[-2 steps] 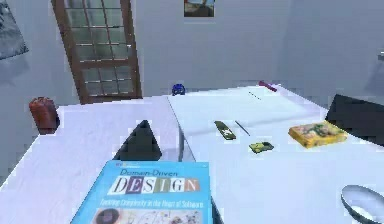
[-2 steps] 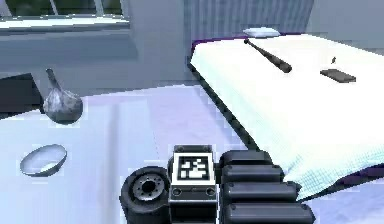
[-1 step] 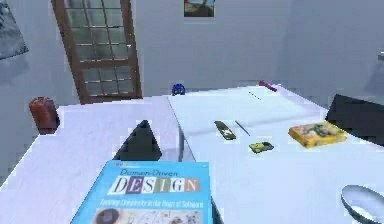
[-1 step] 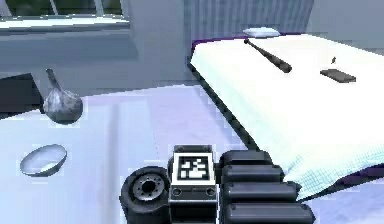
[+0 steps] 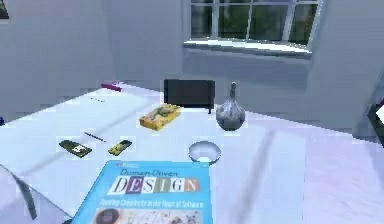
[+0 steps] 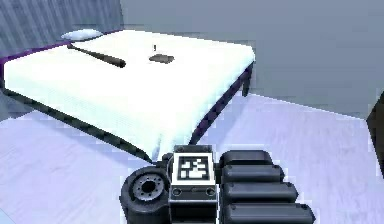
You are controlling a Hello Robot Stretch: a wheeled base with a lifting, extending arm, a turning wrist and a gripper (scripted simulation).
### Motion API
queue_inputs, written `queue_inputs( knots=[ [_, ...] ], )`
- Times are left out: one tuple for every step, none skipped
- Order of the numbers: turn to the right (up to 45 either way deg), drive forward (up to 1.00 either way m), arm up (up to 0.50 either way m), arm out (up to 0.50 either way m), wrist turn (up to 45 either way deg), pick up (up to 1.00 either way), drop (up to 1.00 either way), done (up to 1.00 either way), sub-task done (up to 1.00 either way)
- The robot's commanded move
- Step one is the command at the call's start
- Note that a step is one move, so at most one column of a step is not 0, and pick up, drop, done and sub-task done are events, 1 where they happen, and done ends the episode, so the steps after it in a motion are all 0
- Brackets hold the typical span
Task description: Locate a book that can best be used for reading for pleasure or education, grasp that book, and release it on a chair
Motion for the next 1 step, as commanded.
queue_inputs(
  knots=[
    [45.0, 0.0, 0.0, 0.0, 0.0, 0.0, 0.0, 0.0, 0.0]
  ],
)
